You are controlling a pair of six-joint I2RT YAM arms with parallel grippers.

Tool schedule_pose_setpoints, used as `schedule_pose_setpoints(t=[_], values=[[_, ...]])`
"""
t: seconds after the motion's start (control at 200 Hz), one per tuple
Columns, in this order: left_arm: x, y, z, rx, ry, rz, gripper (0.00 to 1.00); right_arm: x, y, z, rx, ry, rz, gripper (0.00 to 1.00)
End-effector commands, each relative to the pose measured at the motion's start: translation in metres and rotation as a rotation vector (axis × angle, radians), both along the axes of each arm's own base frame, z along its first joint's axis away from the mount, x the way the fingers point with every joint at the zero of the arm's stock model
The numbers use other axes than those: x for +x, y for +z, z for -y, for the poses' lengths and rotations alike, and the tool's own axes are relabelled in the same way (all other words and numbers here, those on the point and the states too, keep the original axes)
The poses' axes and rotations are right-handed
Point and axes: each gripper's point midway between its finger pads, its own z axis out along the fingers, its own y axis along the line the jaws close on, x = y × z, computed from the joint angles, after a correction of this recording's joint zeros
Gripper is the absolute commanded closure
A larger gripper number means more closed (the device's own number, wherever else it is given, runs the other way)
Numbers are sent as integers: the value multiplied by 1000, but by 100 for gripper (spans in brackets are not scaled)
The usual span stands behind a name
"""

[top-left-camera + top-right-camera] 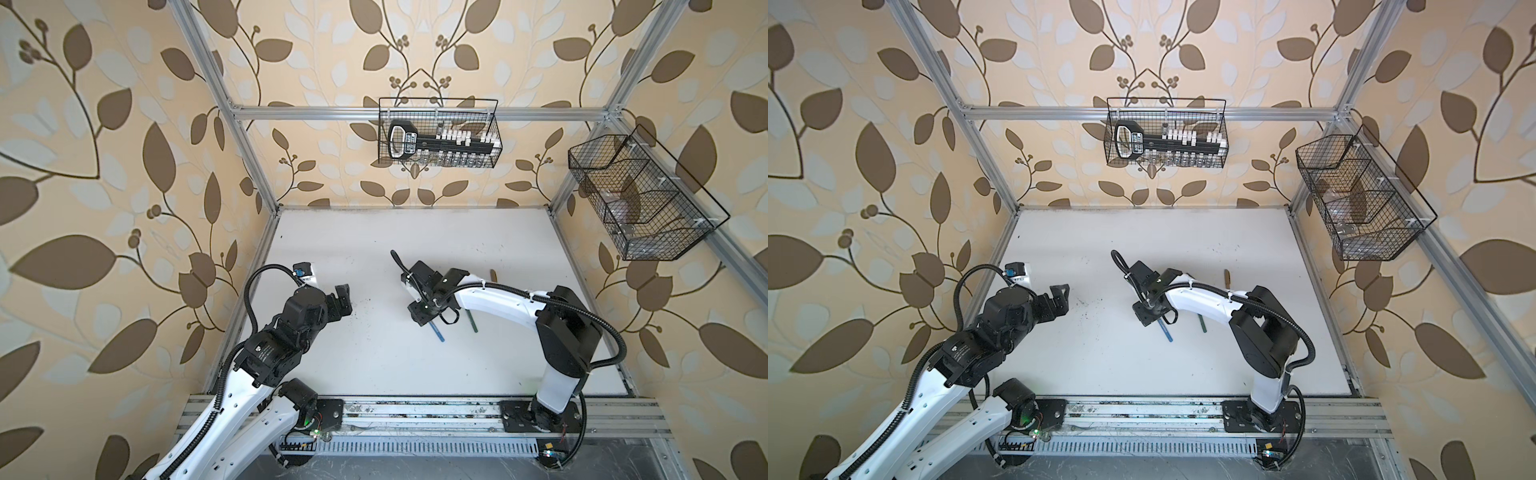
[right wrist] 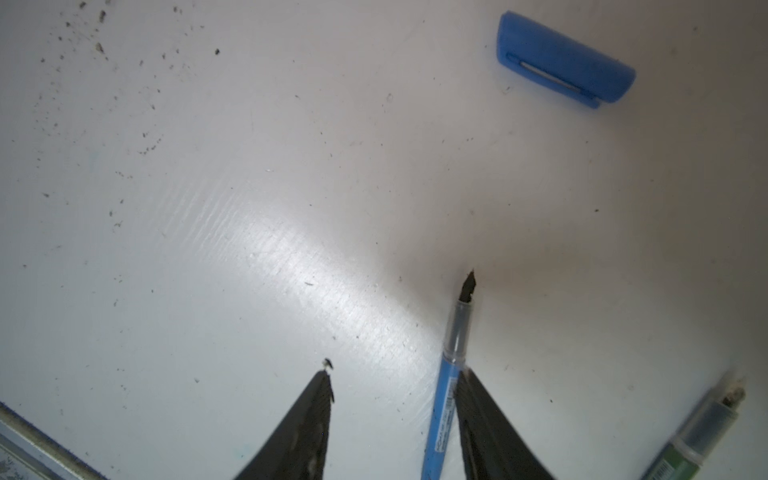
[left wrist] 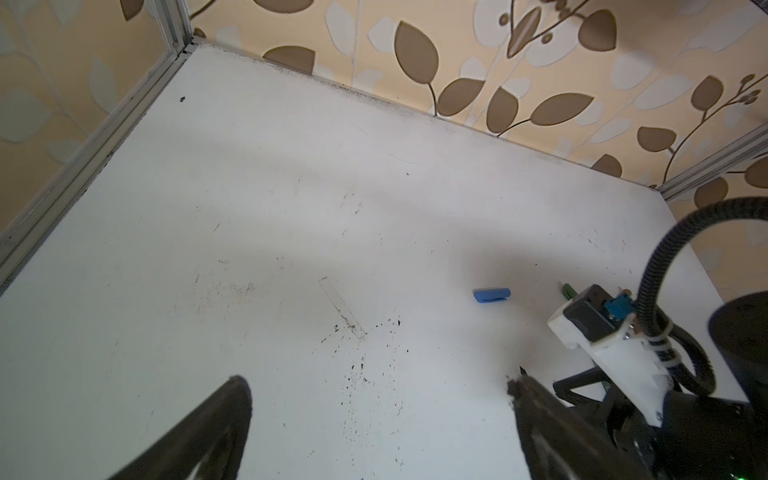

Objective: Insert the pens into the pen caps
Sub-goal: 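Move the right gripper over the blue fountain pen and lower around it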

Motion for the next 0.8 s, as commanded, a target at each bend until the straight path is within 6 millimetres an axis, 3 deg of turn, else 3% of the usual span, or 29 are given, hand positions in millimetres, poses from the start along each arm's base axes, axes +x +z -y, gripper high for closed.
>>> schedule_pose_setpoints(t=[0.0, 0.405, 0.795], values=[[1, 8, 2, -12, -10, 29, 1, 2, 4, 0, -46, 19, 4, 50], [-1, 8, 1, -20, -13, 48, 1, 3, 9, -8, -67, 40, -35, 50], [-6, 4, -3, -24, -3, 43, 1, 1, -15, 11, -174, 43, -78, 53]])
